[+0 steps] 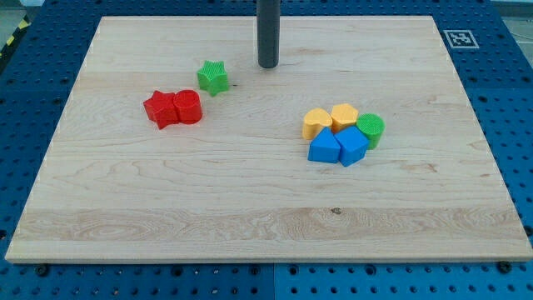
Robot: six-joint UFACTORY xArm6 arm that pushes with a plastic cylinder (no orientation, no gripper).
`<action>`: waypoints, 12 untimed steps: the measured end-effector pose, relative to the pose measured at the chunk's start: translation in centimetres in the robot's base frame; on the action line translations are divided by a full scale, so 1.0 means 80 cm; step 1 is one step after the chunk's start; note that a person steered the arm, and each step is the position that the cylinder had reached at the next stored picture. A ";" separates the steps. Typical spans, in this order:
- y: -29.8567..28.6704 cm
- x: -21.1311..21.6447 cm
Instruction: Move the green star diagonally to the top left of the yellow heart
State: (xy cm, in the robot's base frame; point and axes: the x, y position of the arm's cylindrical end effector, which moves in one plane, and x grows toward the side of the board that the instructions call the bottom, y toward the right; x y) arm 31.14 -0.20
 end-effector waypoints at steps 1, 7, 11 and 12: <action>-0.016 -0.017; -0.108 -0.044; -0.195 0.035; -0.155 0.035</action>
